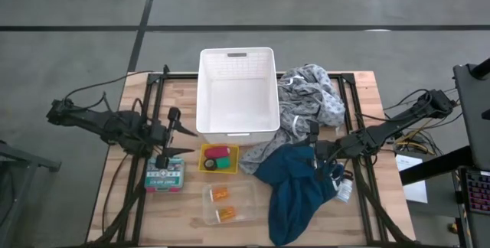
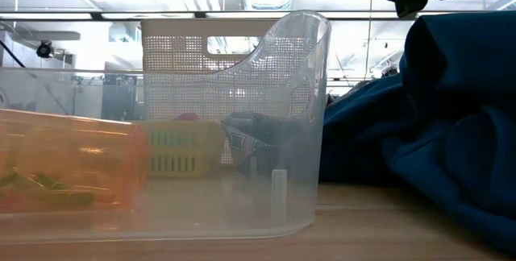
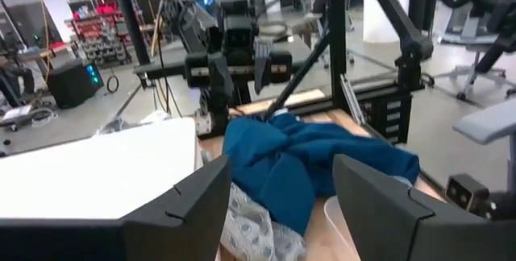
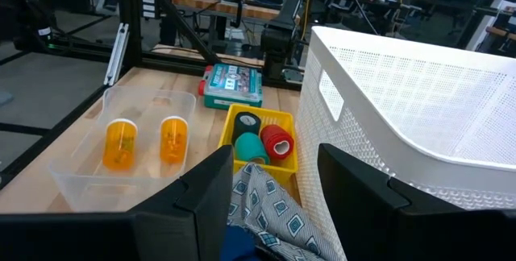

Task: Pick & Place Medicine items
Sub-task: Put the white medicine bottle into the transparent bin

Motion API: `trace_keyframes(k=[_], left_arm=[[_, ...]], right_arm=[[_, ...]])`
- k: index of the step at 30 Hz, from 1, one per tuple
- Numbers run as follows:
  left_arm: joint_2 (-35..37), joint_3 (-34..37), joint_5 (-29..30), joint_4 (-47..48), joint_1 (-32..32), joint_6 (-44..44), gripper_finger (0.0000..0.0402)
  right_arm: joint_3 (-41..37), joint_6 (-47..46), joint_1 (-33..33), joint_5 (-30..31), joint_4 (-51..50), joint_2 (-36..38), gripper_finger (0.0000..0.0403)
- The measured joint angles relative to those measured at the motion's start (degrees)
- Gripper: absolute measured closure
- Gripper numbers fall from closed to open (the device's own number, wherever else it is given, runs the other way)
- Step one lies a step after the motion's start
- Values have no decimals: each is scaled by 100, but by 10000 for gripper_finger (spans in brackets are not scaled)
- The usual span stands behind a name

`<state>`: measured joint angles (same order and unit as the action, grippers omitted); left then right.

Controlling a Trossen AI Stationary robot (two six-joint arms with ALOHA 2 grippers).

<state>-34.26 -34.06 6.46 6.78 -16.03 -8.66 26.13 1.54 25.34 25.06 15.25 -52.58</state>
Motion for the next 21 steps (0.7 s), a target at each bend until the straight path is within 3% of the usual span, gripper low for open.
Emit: trace_keyframes(k=[6, 13, 21], left_arm=[[-2, 2, 0, 504, 0, 38, 176], [-1, 2, 0, 532, -1, 1371, 176], [0, 2, 0, 523, -2, 1607, 176]], right_arm=[[0, 0, 0, -2, 1, 0, 223], [0, 0, 0, 0, 0, -2, 223], [0, 0, 0, -1, 0, -1, 225]])
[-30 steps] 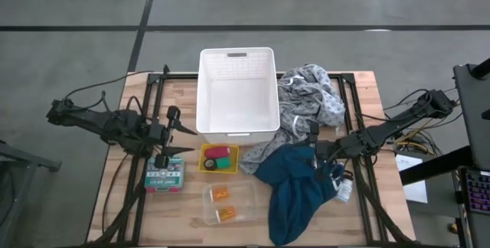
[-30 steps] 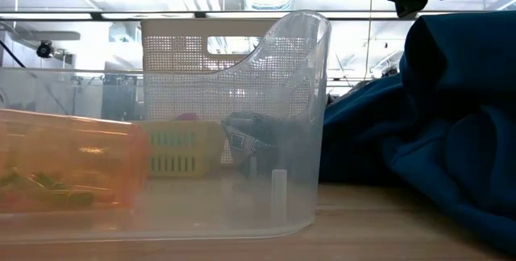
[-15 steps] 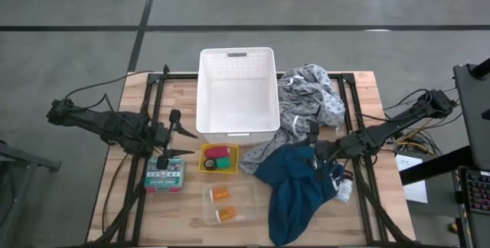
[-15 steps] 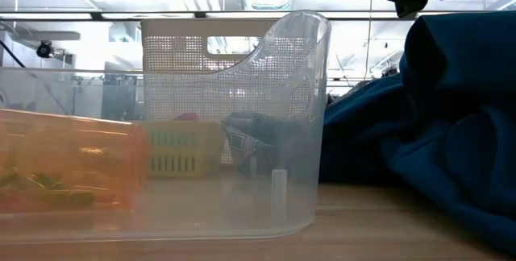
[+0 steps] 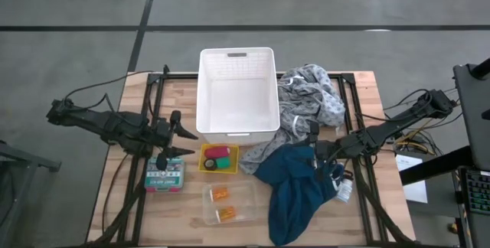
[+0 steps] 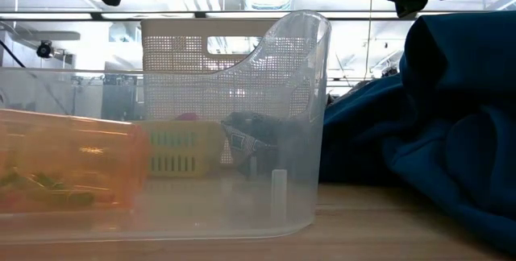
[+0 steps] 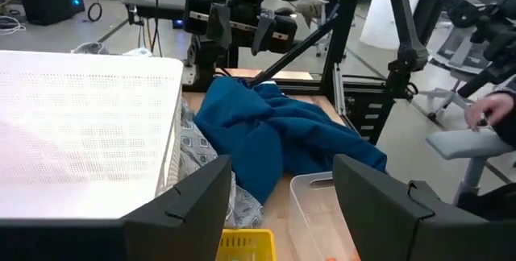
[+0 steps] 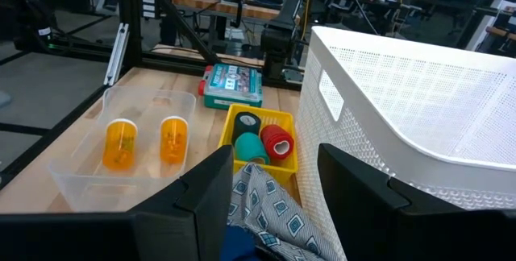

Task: Pick & Place Medicine items
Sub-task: Put the white medicine bottle into the transparent bin

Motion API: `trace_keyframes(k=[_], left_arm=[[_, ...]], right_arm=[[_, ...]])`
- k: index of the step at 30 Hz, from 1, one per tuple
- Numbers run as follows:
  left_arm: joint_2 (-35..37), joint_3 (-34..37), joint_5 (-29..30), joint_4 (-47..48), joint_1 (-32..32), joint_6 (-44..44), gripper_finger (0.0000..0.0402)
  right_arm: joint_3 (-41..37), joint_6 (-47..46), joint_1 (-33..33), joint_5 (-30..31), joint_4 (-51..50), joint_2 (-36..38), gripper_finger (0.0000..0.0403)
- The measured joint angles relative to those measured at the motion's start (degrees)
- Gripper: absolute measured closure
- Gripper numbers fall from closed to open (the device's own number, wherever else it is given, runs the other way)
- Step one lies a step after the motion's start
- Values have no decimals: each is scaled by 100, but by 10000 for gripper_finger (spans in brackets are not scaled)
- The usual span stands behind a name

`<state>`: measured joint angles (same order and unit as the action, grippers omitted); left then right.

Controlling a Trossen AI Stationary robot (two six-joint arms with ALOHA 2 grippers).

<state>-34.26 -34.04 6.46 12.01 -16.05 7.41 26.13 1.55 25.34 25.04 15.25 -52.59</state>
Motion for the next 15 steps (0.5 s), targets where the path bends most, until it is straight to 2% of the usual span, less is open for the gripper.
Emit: trace_keyframes(k=[5, 9, 15], left_arm=[[0, 0, 0, -9, 0, 14, 176], [0, 0, 0, -9, 0, 14, 176], [0, 0, 0, 86, 0, 14, 176]], right_arm=[[0, 25, -2, 2, 0, 1, 222], [0, 469, 0, 2, 4, 1, 225], [0, 417, -2, 2, 2, -1, 222]])
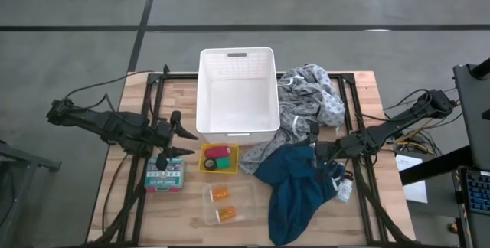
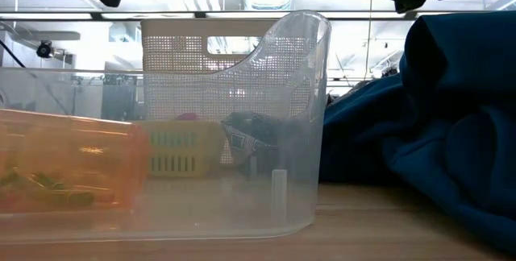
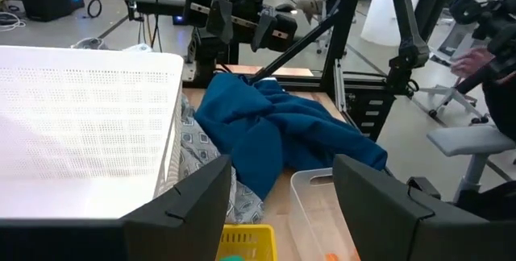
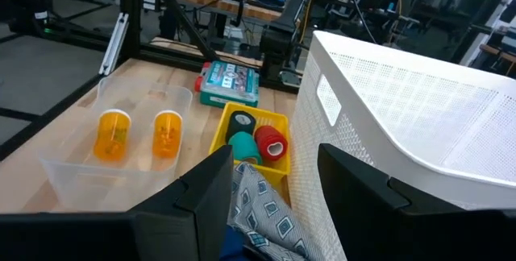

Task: Pick & Place Medicine items
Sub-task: Put the white medicine bottle into the transparent bin

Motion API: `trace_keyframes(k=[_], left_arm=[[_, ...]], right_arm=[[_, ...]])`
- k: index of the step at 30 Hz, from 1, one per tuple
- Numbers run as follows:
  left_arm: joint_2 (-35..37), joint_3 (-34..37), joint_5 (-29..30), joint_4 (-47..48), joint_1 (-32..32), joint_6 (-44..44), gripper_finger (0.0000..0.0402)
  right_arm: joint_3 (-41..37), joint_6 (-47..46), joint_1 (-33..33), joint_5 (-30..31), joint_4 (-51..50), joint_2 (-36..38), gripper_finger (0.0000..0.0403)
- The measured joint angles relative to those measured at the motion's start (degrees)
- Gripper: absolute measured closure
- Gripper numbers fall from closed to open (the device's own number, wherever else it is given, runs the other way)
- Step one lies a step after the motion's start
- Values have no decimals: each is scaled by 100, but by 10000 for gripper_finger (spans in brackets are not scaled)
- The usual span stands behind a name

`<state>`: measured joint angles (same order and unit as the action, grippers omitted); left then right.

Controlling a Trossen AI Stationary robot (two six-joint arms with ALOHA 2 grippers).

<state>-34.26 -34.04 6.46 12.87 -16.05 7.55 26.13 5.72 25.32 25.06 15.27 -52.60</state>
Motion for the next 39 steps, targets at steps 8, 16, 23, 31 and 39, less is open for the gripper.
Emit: trace_keyframes(k=[8, 16, 23, 31, 39], left_arm=[[-1, 0, -1, 461, 0, 1, 176], [0, 0, -1, 1122, 1, 1, 176], [-1, 0, -2, 1247, 0, 1, 176], [0, 0, -2, 1247, 0, 2, 176], [-1, 0, -2, 1278, 0, 0, 176]], right_arm=[[1, -17, 0, -1, 2, 2, 225], [0, -453, 1, -2, 2, 2, 224], [0, -412, 2, -1, 2, 2, 223], [0, -614, 1, -2, 2, 2, 225], [210, -890, 1, -3, -98, -2, 227]])
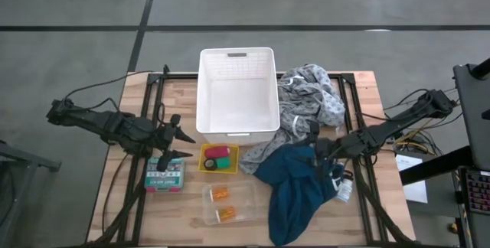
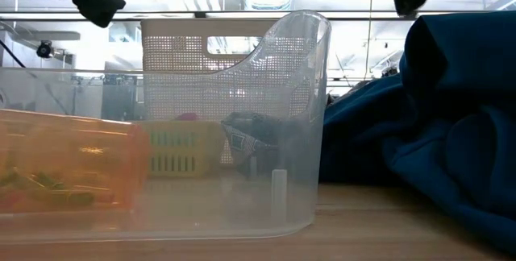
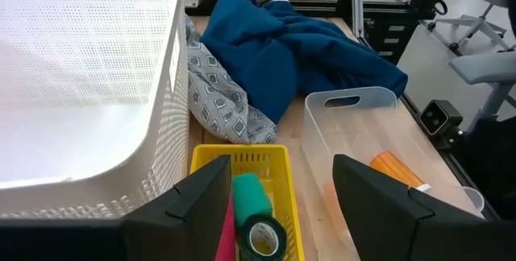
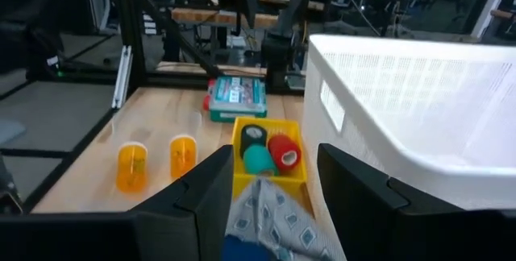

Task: Pick & Place Medicine items
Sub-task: Put the white medicine bottle into the transparent bin

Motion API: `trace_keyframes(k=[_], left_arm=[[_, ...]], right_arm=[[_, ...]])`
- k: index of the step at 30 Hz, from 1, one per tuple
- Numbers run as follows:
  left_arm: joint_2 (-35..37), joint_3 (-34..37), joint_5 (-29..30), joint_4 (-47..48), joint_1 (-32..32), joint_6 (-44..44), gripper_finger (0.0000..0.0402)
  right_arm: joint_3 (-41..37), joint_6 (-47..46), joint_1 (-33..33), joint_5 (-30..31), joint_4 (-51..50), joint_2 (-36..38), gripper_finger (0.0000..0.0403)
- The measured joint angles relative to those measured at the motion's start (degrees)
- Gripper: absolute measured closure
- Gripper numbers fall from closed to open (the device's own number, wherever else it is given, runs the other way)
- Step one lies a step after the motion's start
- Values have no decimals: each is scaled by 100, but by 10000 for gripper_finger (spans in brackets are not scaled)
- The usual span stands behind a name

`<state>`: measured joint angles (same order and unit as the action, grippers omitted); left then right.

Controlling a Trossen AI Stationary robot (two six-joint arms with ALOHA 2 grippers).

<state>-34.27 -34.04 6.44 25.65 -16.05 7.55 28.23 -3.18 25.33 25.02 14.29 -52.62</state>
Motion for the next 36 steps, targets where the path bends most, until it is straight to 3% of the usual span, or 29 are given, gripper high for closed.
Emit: trace_keyframes(k=[3, 10, 14, 28, 36], left_arm=[[-1, 0, 0, 2, 0, 0, 176], [1, 0, 0, 9, 0, 0, 176], [1, 0, 0, 13, 0, 0, 176], [0, 0, 0, 39, 0, 0, 176], [0, 0, 0, 57, 1, 0, 176]], right_arm=[[509, -132, 3, 1, -696, 2, 232], [2327, -1751, 1, 51, -4119, -226, 245], [3316, -2267, 1, 15, -5565, -636, 253], [5181, -3748, -21, -1611, -8991, -2790, 257], [5472, -3541, 128, -1906, -9974, -3318, 257]])
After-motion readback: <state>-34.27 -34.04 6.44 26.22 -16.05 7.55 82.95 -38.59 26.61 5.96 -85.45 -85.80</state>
